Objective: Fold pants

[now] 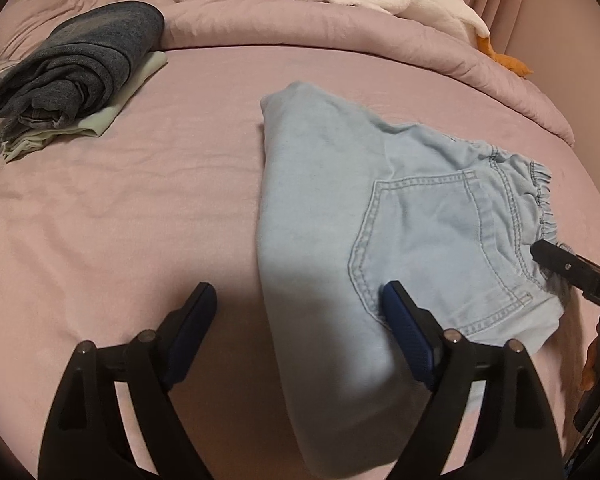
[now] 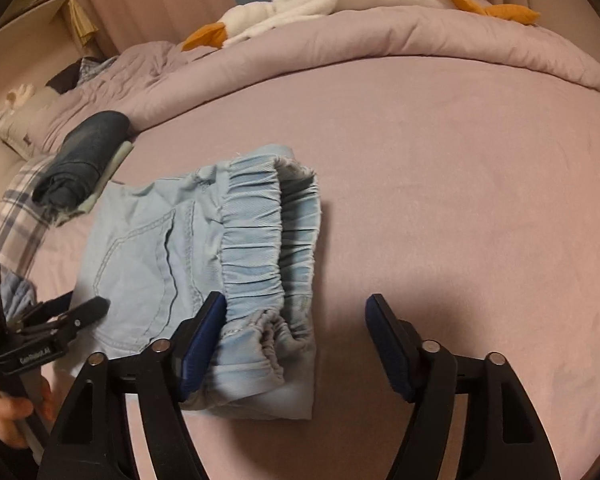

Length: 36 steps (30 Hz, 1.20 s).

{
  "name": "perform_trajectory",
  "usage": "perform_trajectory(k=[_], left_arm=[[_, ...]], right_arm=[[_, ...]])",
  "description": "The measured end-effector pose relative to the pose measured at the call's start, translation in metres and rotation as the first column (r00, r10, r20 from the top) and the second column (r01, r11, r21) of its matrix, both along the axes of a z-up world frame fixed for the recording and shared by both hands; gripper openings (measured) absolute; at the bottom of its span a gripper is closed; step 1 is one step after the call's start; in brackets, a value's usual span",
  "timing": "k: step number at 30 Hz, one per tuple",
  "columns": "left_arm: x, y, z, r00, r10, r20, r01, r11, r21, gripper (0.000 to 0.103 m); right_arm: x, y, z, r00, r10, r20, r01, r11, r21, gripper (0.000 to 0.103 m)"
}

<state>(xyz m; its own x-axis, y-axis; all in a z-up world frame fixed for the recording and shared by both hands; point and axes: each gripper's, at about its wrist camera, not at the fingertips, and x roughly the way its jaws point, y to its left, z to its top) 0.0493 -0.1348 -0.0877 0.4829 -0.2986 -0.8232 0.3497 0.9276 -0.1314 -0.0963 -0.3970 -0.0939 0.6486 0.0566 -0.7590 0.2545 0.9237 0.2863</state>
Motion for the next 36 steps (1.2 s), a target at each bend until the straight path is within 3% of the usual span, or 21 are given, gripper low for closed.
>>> perform_trajectory(k=[10, 17, 20, 21, 23, 24, 31, 36], left_arm=[[-0.019, 0.007, 0.004, 1.0, 0.013, 0.017, -0.013, 1.0, 0.0, 0.085], [-0.044, 0.011, 0.028, 0.998, 0.006, 0.055, -0.005, 1.0, -0.02, 0.084], [-0.056, 0.012, 0.042, 0.998, 0.01, 0.065, -0.009, 1.0, -0.025, 0.091], [-0.06, 0.012, 0.047, 0.998, 0.014, 0.066, -0.013, 1.0, -0.018, 0.097], [-0.069, 0.012, 0.058, 0.997, 0.03, 0.074, -0.03, 1.0, -0.005, 0.102], [-0.074, 0.012, 0.064, 0.996, 0.038, 0.08, -0.038, 0.999, 0.001, 0.103], [-0.109, 0.016, 0.1, 0.997, 0.048, 0.062, -0.049, 0.999, 0.013, 0.103], [-0.135, 0.017, 0.12, 0.993, 0.053, 0.108, -0.059, 0.997, 0.047, 0.103]], right_arm=[[-0.007, 0.005, -0.002, 1.0, -0.007, -0.009, 0.007, 1.0, 0.007, 0.071], [-0.025, 0.017, 0.019, 1.0, -0.014, 0.021, 0.014, 1.0, -0.027, 0.071], [-0.039, 0.026, 0.029, 0.999, -0.002, 0.042, 0.003, 1.0, -0.018, 0.072], [-0.043, 0.028, 0.031, 0.999, 0.001, 0.047, -0.001, 1.0, -0.013, 0.073], [-0.051, 0.035, 0.038, 0.998, 0.015, 0.057, -0.015, 1.0, 0.003, 0.099], [-0.054, 0.037, 0.04, 0.998, 0.02, 0.061, -0.02, 1.0, 0.005, 0.102], [-0.079, 0.062, 0.069, 0.996, 0.076, 0.046, -0.075, 0.997, -0.025, 0.102], [-0.099, 0.083, 0.098, 0.989, 0.124, 0.083, -0.117, 0.99, -0.081, 0.102]])
